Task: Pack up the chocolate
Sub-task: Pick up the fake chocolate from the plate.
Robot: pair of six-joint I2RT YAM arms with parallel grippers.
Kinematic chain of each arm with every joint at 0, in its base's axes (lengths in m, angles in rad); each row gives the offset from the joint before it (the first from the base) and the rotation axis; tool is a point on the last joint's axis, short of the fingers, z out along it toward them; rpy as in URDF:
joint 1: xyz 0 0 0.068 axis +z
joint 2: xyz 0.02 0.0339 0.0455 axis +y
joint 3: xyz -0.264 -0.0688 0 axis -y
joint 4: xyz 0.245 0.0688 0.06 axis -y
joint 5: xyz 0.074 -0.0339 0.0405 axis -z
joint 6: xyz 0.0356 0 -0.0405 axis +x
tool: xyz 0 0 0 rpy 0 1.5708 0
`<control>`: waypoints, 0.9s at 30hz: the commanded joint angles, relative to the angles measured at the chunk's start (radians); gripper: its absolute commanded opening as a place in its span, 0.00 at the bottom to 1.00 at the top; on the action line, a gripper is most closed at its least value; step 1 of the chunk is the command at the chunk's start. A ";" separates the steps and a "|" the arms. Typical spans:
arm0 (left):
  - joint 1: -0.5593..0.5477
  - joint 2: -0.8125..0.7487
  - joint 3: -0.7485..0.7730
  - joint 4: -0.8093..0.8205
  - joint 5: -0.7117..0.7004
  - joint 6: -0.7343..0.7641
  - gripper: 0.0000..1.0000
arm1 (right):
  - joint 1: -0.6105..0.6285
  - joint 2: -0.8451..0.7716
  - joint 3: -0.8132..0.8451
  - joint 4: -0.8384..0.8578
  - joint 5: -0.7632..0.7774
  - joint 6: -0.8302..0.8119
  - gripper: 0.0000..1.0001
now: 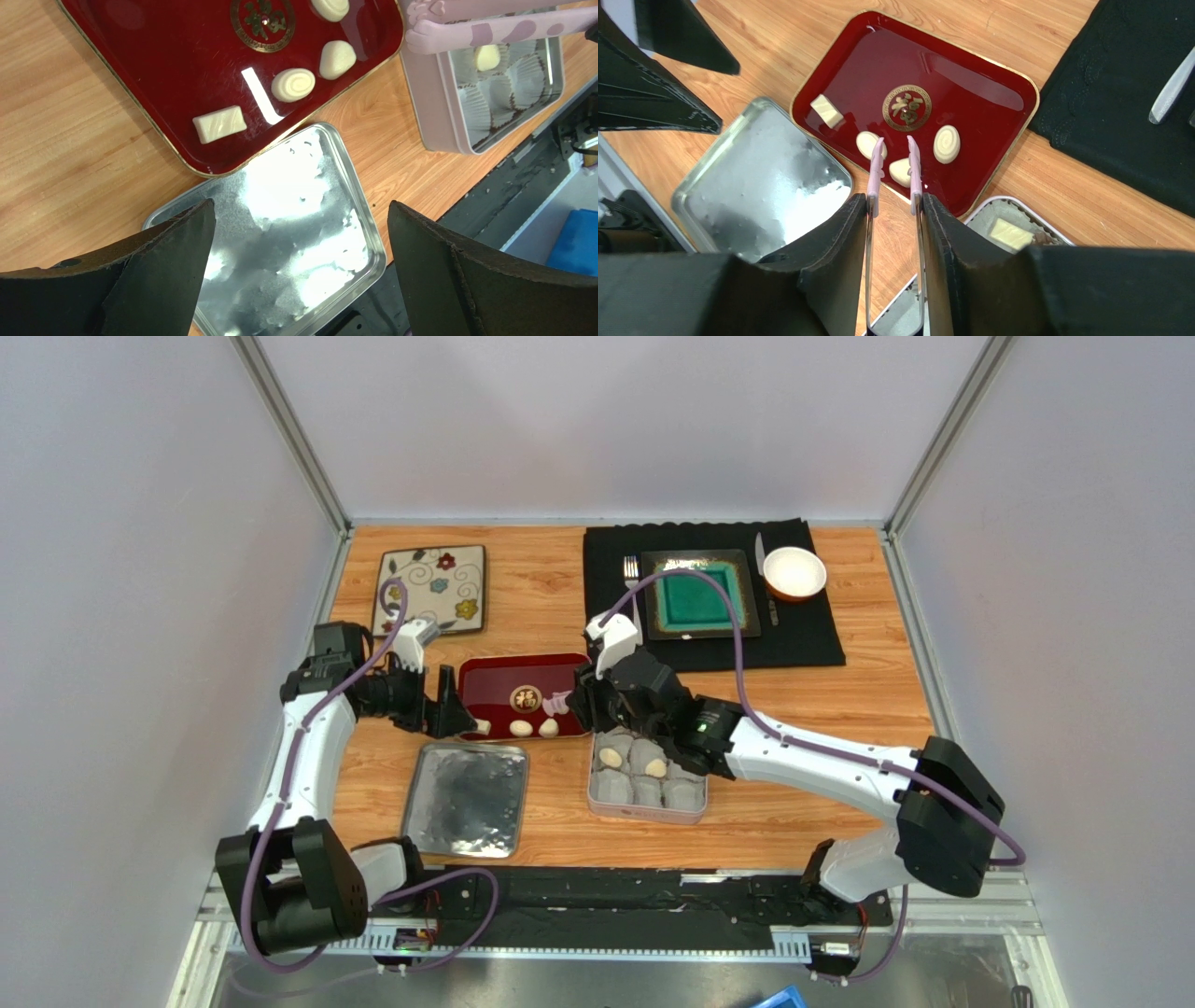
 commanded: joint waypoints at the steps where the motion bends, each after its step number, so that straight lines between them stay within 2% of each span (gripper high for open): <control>1: 0.004 -0.058 -0.017 0.081 -0.016 0.023 0.99 | 0.012 0.022 0.061 -0.015 0.066 -0.036 0.38; 18: 0.005 -0.053 -0.058 0.152 -0.116 -0.023 0.98 | 0.012 0.117 0.099 0.043 0.091 -0.070 0.40; 27: 0.005 -0.060 -0.070 0.149 -0.102 -0.021 0.98 | 0.007 0.177 0.131 0.048 0.125 -0.078 0.41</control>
